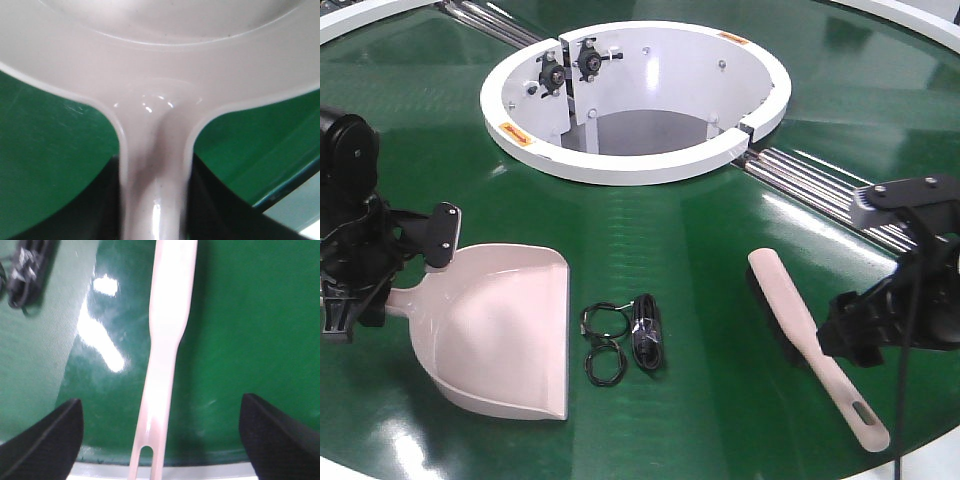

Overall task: Clean and inspect green conveyor with broom and dustpan
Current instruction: 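Reach the right gripper to the cream brush handle and grasp it, then sweep the black cables into the dustpan with the brush in the right gripper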

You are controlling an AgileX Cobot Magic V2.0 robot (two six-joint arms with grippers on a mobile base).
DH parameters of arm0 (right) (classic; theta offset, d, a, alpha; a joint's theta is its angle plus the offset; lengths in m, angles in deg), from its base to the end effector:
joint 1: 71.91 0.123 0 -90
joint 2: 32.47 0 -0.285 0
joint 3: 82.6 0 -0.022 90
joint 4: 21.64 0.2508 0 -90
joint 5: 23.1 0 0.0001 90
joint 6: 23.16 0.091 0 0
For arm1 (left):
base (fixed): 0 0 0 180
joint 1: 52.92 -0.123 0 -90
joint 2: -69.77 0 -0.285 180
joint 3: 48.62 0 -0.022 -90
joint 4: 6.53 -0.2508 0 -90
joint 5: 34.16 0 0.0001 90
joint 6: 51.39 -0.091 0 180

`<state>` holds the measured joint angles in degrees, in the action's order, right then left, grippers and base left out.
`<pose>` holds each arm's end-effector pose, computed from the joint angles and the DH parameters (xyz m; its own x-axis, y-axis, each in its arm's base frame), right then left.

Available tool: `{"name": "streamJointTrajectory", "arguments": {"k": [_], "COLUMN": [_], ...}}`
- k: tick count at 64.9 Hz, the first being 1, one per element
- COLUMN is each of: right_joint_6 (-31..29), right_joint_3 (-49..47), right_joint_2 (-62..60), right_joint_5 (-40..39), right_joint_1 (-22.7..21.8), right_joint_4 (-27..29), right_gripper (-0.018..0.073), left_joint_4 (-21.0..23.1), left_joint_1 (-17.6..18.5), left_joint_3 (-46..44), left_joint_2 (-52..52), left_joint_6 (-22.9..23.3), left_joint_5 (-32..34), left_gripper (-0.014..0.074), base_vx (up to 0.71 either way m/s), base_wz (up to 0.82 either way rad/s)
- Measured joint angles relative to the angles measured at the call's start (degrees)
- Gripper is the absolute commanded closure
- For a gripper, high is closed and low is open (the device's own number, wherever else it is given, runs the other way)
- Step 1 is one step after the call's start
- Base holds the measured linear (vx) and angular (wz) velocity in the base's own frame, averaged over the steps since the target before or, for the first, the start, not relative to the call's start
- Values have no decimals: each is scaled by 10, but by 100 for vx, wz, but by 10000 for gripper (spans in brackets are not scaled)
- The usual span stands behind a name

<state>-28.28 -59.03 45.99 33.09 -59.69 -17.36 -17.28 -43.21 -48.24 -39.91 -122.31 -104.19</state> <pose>0.2202 0.0535 0.2871 -0.8949 -0.2425 -0.3746 -0.2768 0.9601 0.0397 0.3372 -0.0415 0.2364 -0.1018 0.9805 0.1679 0.9942 0.0946 0.0505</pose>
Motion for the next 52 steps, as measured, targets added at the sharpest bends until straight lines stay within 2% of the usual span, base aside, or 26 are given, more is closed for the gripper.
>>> {"name": "streamJointTrajectory", "arguments": {"k": [15,38,46,52], "right_joint_6": [-1,-2,6,7], "right_joint_3": [-35,-48,-48,-48], "right_joint_2": [106,221,253,267], "right_joint_5": [43,47,47,45], "right_joint_1": [0,0,0,0], "right_joint_4": [3,0,-12,-18], "right_gripper": [-36,-22,46,162], "left_joint_4": [0,0,0,0], "left_joint_1": [0,0,0,0], "left_joint_3": [0,0,0,0], "left_joint_2": [0,0,0,0], "left_joint_6": [0,0,0,0], "left_joint_5": [0,0,0,0], "left_gripper": [603,603,603,603], "base_vx": [0,0,0,0], "base_wz": [0,0,0,0]}}
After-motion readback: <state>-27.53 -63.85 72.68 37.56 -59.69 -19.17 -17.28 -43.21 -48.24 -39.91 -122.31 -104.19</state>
